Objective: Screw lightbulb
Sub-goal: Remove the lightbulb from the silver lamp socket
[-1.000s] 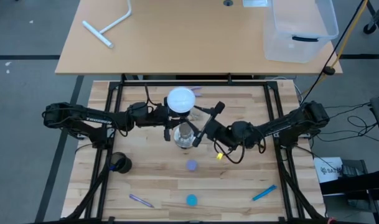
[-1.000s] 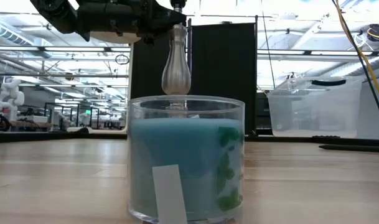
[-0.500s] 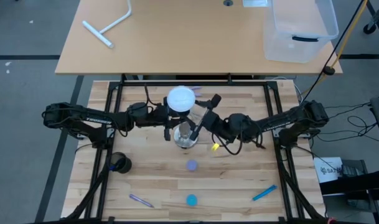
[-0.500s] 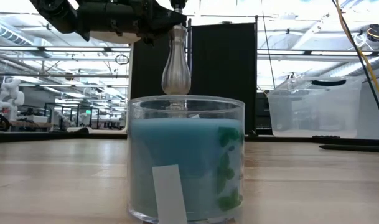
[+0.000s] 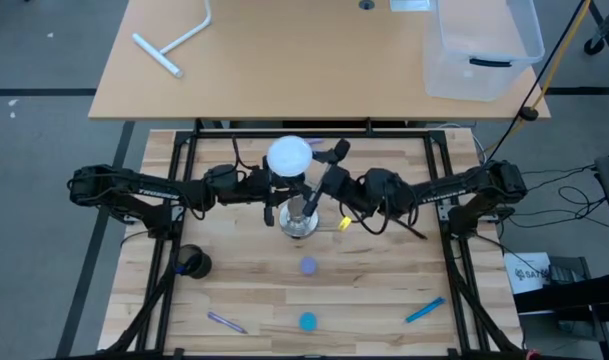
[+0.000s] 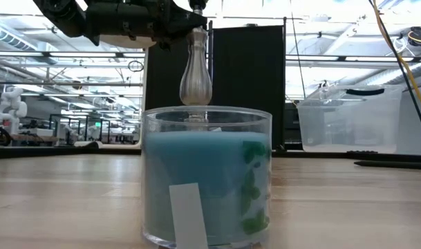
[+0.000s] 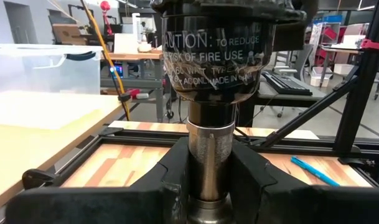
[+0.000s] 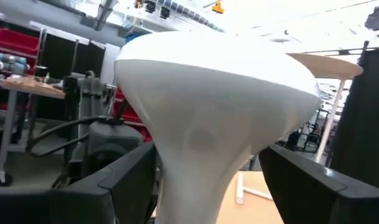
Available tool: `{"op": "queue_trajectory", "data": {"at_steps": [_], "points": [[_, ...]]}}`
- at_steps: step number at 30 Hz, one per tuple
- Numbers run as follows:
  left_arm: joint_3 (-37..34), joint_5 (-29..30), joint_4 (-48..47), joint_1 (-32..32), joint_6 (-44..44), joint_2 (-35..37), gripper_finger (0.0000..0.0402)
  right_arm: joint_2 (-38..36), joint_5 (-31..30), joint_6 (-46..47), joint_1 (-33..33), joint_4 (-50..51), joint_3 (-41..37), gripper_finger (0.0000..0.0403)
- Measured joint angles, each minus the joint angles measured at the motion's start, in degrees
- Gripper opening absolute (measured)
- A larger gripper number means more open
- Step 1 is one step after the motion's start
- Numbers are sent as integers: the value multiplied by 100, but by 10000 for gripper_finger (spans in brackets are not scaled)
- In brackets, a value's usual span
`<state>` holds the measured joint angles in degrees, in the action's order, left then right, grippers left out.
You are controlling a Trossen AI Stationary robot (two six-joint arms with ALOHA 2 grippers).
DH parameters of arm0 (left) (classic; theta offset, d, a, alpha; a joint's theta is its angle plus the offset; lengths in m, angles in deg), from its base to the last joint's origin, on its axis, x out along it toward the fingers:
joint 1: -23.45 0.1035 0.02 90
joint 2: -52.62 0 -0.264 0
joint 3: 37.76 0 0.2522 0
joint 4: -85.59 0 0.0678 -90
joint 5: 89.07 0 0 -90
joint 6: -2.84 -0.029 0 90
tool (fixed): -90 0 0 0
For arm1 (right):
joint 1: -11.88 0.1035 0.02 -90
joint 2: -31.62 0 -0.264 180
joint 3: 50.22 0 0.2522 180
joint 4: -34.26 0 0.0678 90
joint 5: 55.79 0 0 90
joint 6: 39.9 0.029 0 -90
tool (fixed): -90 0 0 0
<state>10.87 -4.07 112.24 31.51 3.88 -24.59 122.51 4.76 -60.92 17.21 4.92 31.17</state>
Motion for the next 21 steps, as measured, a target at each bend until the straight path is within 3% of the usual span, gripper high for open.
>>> {"op": "queue_trajectory", "data": {"at_steps": [13,21], "points": [[-2,51,-9,4,26,7,75,0,1146,563,-472,351,44,205],[-2,14,-9,7,42,7,75,-43,1377,531,-576,609,49,183]]}}
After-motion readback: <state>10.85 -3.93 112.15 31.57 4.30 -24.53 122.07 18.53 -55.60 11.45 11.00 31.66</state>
